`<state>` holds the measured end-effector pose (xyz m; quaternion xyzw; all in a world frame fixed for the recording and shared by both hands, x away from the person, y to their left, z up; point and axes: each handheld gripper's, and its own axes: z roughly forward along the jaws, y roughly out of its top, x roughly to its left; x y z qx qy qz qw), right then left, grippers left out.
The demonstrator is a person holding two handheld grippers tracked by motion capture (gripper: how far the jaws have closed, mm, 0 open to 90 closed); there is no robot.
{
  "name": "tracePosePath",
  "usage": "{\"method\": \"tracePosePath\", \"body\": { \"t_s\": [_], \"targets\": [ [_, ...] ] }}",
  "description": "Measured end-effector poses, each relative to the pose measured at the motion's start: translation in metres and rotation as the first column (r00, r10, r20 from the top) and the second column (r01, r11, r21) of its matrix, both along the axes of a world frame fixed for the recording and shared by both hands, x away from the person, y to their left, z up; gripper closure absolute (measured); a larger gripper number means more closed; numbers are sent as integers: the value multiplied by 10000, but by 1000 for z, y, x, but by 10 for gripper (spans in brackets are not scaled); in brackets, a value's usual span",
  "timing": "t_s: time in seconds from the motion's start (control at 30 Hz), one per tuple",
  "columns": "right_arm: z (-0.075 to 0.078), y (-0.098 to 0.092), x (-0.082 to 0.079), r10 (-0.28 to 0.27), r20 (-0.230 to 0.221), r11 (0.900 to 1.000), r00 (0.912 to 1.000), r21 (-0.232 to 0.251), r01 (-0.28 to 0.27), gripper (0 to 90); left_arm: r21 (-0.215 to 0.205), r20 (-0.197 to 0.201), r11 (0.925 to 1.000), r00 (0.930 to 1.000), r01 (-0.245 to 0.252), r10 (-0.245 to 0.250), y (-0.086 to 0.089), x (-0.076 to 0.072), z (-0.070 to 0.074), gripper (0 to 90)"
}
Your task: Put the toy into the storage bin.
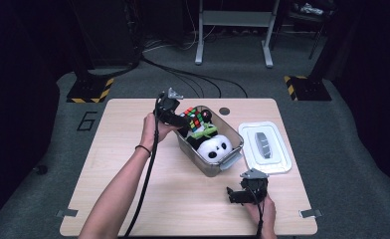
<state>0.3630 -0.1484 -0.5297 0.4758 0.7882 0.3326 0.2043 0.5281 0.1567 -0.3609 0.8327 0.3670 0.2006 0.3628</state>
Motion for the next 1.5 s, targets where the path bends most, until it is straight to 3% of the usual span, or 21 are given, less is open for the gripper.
{"method": "tracePosePath", "body": {
  "t_s": [0.33,0.57,0.93,1.13,1.27,1.37,1.4,1.5],
  "targets": [
    [0,-1,0,58,2,10000,10000,-63,-58,0,-155,-118,9996,9997,-228,226,32,-20,-1,151],
    [0,0,0,47,-1,10000,10000,-51,-47,0,-24,-350,9996,9990,-280,279,46,-36,-18,113],
    [0,-1,0,102,5,9999,9999,-114,-102,0,146,-996,9973,9923,-722,733,76,-60,-61,45],
    [0,-1,0,100,6,9999,10000,-112,-100,0,204,-1515,9937,9821,-1099,1117,92,-74,-96,9],
    [0,-1,0,88,-8,9999,10000,-111,-88,0,383,-1550,9883,9762,-1476,1518,103,-84,-120,2],
    [0,-1,0,90,-3,9999,10000,-114,-90,0,355,-1329,9811,9721,-1901,1932,111,-91,-136,2],
    [0,-1,0,94,-5,9999,10000,-117,-94,0,213,-1230,9748,9670,-2223,2232,112,-93,-142,2],
    [0,-1,0,63,-22,9999,10000,-96,-63,0,87,-1143,9660,9595,-2582,2575,121,-98,-156,2]
  ]
}}
